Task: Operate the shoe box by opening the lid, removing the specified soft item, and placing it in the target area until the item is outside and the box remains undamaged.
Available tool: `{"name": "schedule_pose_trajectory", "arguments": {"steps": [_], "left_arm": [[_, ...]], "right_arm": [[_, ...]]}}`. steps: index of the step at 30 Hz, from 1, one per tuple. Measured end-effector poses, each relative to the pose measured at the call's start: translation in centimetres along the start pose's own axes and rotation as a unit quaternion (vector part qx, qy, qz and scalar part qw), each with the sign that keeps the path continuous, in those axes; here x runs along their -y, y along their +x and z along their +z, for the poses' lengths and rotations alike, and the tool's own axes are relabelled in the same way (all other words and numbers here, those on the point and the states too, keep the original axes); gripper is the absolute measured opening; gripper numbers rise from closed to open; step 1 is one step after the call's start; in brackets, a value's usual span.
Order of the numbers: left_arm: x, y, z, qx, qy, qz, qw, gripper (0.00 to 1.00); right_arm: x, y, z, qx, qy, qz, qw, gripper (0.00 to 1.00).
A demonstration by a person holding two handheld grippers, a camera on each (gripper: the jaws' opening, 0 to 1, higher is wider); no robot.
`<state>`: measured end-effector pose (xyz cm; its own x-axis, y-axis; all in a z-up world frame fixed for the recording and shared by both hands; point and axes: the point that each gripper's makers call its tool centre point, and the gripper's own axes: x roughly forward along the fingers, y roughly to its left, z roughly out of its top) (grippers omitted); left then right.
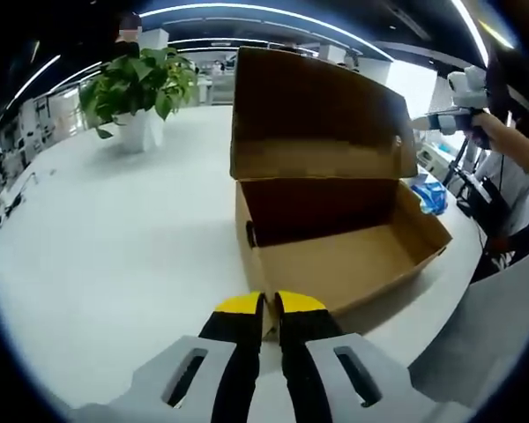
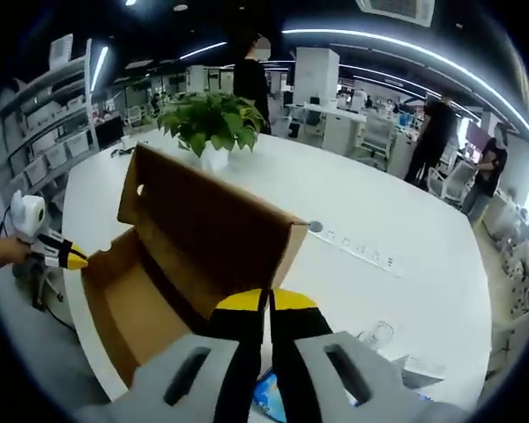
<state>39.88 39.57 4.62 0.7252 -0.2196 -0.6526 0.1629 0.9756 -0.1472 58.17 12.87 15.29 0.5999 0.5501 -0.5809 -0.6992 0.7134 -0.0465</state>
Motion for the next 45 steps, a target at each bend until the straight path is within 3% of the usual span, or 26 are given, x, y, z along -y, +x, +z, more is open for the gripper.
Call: {"name": "schedule_pose_trajectory", "arguments": {"steps": [7,11,17,21,27,30,45], "left_arm": [[0.0,0.0,0.0,0.000,0.002,0.001,1.0000,0.04],[0.0,-0.1,0.0,0.007,-0.005,0.000,1.0000,0.04],[0.0,-0.1,0.0,0.013,-0.010,0.001,0.9999,0.04],[0.0,-0.1,0.0,0.011,-0.004,0.002,0.9999,0.04],[0.0,-0.1,0.0,0.013,0.000,0.003,0.9999,0.04],[0.1,-0.1,-0.1,0.012,0.012,0.001,0.9999,0.05],[0.5,-0.5,-0.3,0.006,0.022,-0.007,0.9997,0.06]], "right_arm": [[-0.3,-0.8,-0.2,0.015,-0.007,-0.011,0.9998,0.00],[-0.6,-1.4,-0.5,0.028,0.032,-0.011,0.9990,0.00],[-1.4,-2.2,-1.2,0.038,0.031,-0.015,0.9987,0.00],[-1.7,-2.6,-1.5,0.048,0.076,-0.008,0.9959,0.00],[-2.5,-3.4,-2.2,0.053,0.093,-0.006,0.9942,0.01],[-2.8,-3.6,-2.6,0.058,0.128,-0.005,0.9900,0.01],[-4.4,-4.8,-4.4,0.080,0.147,-0.020,0.9857,0.02]]}}
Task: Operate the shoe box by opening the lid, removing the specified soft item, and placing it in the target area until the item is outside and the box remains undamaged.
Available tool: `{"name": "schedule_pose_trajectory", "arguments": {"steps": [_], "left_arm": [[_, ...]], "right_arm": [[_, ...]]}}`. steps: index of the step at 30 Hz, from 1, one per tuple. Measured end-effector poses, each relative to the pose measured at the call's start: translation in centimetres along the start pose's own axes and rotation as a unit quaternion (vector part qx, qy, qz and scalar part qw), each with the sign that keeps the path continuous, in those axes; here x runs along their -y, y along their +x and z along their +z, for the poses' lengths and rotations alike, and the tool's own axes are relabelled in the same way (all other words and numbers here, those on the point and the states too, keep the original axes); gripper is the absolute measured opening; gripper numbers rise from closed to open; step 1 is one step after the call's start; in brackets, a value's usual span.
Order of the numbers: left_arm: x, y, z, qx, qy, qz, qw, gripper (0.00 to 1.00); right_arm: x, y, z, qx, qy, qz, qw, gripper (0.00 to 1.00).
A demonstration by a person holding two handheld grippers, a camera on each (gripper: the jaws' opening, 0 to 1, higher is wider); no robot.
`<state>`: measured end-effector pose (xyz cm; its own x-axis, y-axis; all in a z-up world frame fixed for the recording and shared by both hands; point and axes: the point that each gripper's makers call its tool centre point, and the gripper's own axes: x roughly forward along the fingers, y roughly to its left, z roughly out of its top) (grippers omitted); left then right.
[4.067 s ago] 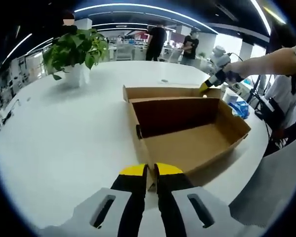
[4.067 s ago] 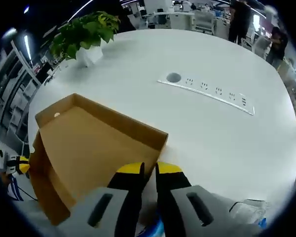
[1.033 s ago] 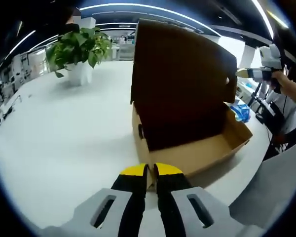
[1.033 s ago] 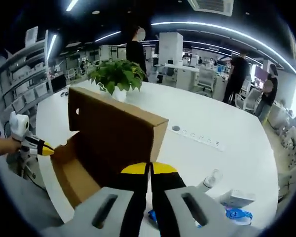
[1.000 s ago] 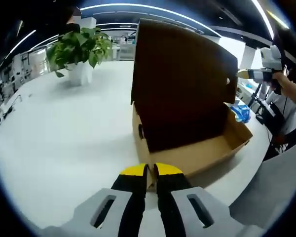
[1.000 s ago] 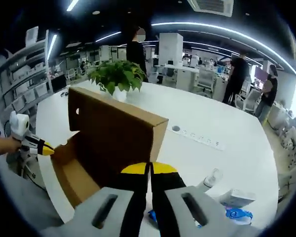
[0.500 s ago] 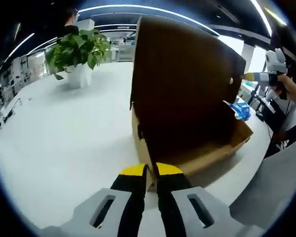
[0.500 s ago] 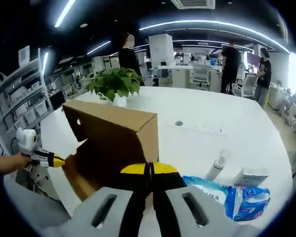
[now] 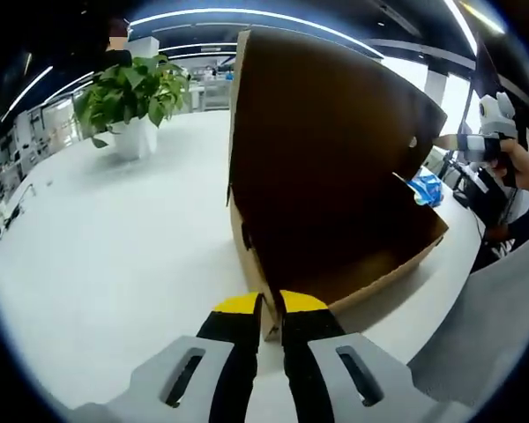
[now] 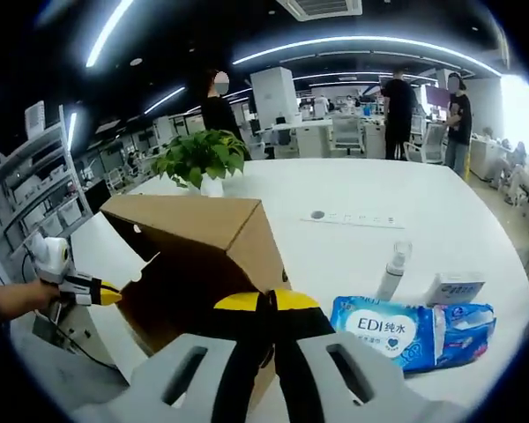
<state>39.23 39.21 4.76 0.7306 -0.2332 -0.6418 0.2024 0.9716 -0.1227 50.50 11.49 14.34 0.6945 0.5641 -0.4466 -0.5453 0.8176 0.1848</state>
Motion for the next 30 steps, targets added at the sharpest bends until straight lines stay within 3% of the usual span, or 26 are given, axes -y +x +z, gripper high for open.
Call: {"name": "schedule_pose_trajectory", "arguments": {"steps": [14,24,30], "left_arm": [[0.2,-0.7,0.1,-0.004,0.004,-0.007,1.0000,0.13],[0.8,-2.1,3.5,0.040,0.022,-0.014,0.9989,0.17],[1.3,-2.3,4.5,0.054,0.041,-0.020,0.9975,0.18]], "right_arm": [[-0.7,-1.0,-1.9,0.001,-0.012,0.003,0.9999,0.04],[-1.3,-1.5,-3.7,-0.005,-0.029,0.012,0.9995,0.05],[-1.5,-1.8,-4.7,-0.007,-0.031,0.017,0.9993,0.06]]}}
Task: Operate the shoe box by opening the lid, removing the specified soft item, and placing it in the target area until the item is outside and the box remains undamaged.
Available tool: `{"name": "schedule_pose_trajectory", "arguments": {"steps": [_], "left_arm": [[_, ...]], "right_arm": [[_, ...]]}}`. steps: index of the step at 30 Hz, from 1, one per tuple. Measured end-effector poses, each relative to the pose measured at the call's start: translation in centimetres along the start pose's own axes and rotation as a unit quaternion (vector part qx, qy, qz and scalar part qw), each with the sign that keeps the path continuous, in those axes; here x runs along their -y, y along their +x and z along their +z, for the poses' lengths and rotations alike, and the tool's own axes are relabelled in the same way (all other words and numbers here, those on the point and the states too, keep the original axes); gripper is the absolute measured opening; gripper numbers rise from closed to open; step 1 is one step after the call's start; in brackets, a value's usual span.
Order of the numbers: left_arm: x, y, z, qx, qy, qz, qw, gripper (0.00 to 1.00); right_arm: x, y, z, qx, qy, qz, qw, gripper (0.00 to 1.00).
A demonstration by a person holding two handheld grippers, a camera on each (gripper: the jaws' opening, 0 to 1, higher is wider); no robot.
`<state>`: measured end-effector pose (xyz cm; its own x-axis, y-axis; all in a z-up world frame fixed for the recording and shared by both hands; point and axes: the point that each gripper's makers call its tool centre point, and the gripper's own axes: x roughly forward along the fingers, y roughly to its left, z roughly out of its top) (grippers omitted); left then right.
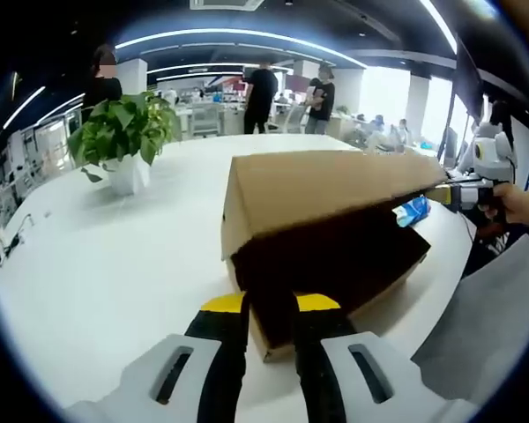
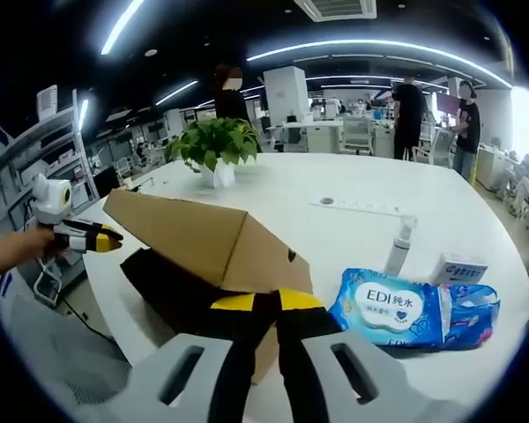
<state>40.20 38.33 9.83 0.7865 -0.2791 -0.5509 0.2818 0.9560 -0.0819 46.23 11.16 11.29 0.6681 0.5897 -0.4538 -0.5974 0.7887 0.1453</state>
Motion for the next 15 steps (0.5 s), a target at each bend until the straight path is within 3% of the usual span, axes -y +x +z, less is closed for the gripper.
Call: {"name": "schedule_pose_trajectory", "arguments": {"steps": [8,15], "left_arm": [[0.6,0.0,0.7,0.019,0.025,-0.008,0.9995,0.21],[0.6,-0.1,-0.4,0.003,0.031,-0.008,0.9995,0.21]], "right_arm": [[-0.7,-0.3,-1.1,-0.002,-0.033,0.013,0.9994,0.08],[-1.2,-0.4,-2.3,-0.012,-0.045,0.022,0.9987,0.08]]}}
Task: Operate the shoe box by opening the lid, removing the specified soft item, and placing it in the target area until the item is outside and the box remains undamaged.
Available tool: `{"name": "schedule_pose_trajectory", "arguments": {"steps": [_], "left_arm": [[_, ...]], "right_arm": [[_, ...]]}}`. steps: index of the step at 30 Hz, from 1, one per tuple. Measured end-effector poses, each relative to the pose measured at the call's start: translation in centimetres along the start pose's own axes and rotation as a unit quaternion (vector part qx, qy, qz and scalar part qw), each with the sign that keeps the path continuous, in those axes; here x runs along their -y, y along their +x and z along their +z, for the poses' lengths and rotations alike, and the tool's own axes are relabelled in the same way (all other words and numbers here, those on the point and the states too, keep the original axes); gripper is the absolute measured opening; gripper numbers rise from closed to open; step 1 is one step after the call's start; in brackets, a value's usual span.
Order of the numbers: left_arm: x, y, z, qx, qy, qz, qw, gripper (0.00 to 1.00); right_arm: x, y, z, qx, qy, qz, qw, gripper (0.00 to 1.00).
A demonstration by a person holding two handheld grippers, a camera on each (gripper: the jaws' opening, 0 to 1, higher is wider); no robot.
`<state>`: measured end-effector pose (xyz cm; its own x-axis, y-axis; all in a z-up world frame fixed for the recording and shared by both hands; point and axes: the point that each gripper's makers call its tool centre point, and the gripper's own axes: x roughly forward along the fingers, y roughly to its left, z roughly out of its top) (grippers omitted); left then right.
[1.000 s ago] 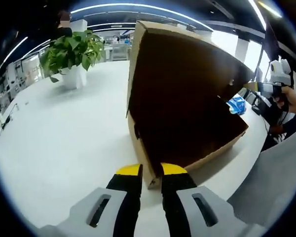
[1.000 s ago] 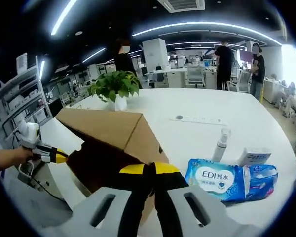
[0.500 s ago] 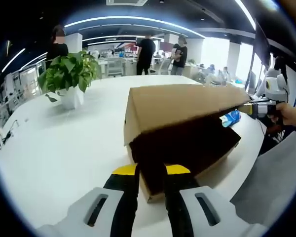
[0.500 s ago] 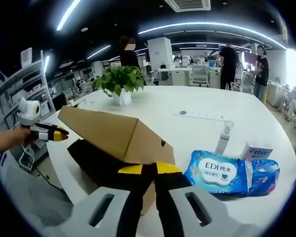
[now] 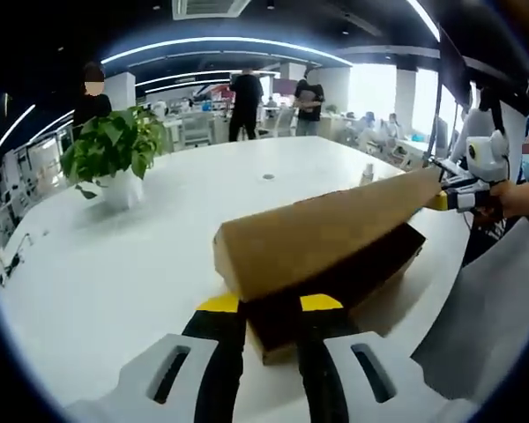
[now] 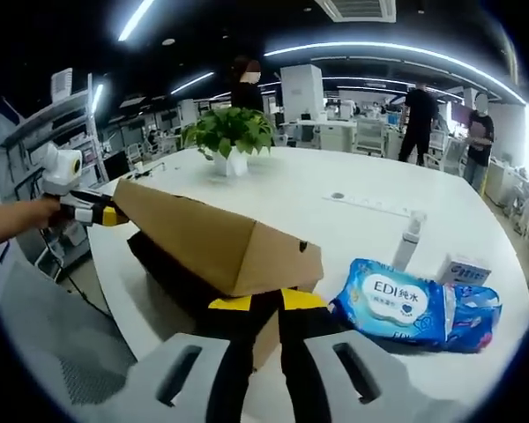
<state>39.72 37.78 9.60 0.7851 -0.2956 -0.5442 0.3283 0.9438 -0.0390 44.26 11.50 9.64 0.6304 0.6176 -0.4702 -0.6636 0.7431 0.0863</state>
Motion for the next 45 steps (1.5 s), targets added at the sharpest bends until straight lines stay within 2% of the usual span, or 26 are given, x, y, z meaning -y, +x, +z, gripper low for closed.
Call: {"name": "schedule_pose_trajectory", "arguments": {"steps": [10,11,16,20,32,45], "left_arm": [[0.1,-0.1,-2.4,-0.028,0.017,-0.002,0.9994,0.25],[0.2,0.0,-2.7,-0.033,0.019,-0.003,0.9993,0.25],[0.5,0.0,-3.7,-0.046,0.026,-0.008,0.9986,0.27],[0.8,0.2,-4.4,-0.057,0.026,-0.013,0.9980,0.26],[1.4,0.7,-6.0,-0.080,0.030,-0.023,0.9961,0.29],[1.5,1.1,-7.6,-0.094,0.025,-0.024,0.9950,0.29]], "right_arm": [[-1.2,0.2,-1.8,-0.025,-0.047,0.024,0.9983,0.13],[-1.1,0.2,-2.1,-0.029,-0.062,0.022,0.9974,0.13],[-1.4,0.3,-2.6,-0.036,-0.080,0.030,0.9957,0.17],[-1.7,0.4,-3.6,-0.053,-0.109,0.040,0.9918,0.19],[-2.1,0.8,-5.4,-0.078,-0.141,0.047,0.9858,0.23],[-2.1,1.4,-6.9,-0.098,-0.145,0.052,0.9832,0.25]]}}
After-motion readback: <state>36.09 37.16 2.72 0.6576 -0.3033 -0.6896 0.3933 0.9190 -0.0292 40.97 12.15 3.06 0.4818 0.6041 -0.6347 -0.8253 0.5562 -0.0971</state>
